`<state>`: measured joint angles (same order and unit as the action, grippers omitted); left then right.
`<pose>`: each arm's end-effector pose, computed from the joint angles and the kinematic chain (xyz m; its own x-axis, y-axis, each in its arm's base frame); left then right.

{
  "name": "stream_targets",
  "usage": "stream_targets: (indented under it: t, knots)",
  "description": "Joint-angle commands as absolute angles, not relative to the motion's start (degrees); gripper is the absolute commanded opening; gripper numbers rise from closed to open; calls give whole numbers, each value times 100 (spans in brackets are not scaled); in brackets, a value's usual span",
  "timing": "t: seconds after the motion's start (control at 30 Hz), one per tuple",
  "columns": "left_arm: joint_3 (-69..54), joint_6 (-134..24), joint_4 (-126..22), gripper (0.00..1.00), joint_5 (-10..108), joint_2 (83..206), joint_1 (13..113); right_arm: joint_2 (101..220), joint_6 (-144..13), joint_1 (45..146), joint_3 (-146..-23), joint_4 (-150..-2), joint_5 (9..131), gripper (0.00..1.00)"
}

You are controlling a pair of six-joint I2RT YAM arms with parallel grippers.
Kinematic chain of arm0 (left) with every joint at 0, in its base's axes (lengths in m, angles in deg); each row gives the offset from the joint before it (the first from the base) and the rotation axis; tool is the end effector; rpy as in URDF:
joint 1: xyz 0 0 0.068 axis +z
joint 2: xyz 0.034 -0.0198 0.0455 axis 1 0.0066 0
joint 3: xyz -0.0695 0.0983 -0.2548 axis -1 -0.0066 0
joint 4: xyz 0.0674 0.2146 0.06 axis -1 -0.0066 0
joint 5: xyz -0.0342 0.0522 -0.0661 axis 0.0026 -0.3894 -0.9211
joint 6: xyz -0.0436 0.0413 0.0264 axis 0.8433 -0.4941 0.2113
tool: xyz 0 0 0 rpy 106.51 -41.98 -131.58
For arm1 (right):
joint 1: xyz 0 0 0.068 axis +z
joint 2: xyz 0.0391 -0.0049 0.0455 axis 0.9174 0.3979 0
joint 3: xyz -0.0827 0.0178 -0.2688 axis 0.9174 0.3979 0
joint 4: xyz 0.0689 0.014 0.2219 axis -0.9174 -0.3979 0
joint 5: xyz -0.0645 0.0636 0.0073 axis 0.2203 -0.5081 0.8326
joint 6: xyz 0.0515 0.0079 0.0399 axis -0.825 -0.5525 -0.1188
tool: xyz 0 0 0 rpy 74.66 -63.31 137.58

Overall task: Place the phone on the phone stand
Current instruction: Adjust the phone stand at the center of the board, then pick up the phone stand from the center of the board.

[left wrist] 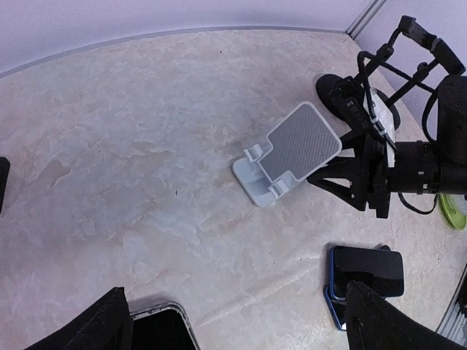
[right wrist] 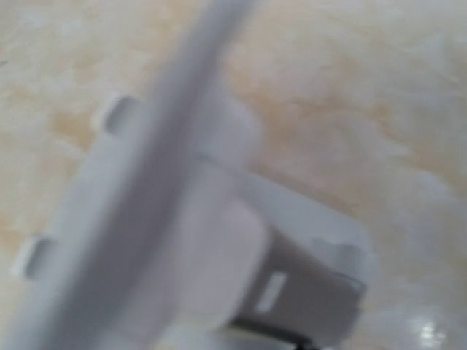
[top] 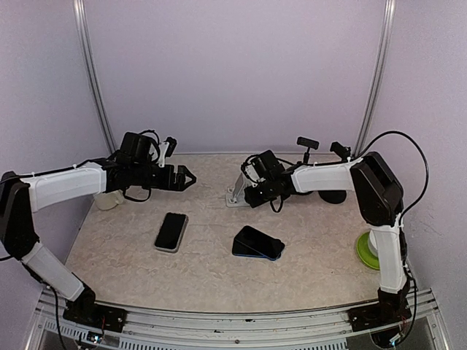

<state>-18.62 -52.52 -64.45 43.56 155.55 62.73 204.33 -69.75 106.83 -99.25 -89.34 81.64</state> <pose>0.2839 -0.1575 0.2759 -0.6513 0.0694 -0.7556 0.4674 0.8211 -0.3275 0.3608 0.3011 0.1730 -0.6721 -0.3229 -0.6664 -0.4912 0.8678 0.0748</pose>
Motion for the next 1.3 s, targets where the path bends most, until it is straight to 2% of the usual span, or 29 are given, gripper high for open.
stream_targets:
  t: [0.0,0.2,0.43,0.67,1.0,1.27]
  knots:
    - [-1303,-5308,-6165,99,4085,15837,6216,20446,-6937,10618,-10118,-9168,8864,39]
    - [-520,-5775,-6044,99,3712,16600,6220,20710,-6874,10509,-10404,-9114,9167,46]
    - [408,-6075,-5714,99,2484,17780,6224,21042,-6792,10162,-10990,-9094,8995,47]
    - [1232,-6484,-5537,99,1281,18706,6170,20910,-6524,9936,-11155,-8982,8565,54]
    - [2676,-6959,-6272,96,971,19897,6143,19257,-6638,10177,-9533,-8788,7687,67]
    - [3021,-6932,-6137,94,964,20540,6193,18300,-6888,10563,-8505,-8736,7673,77]
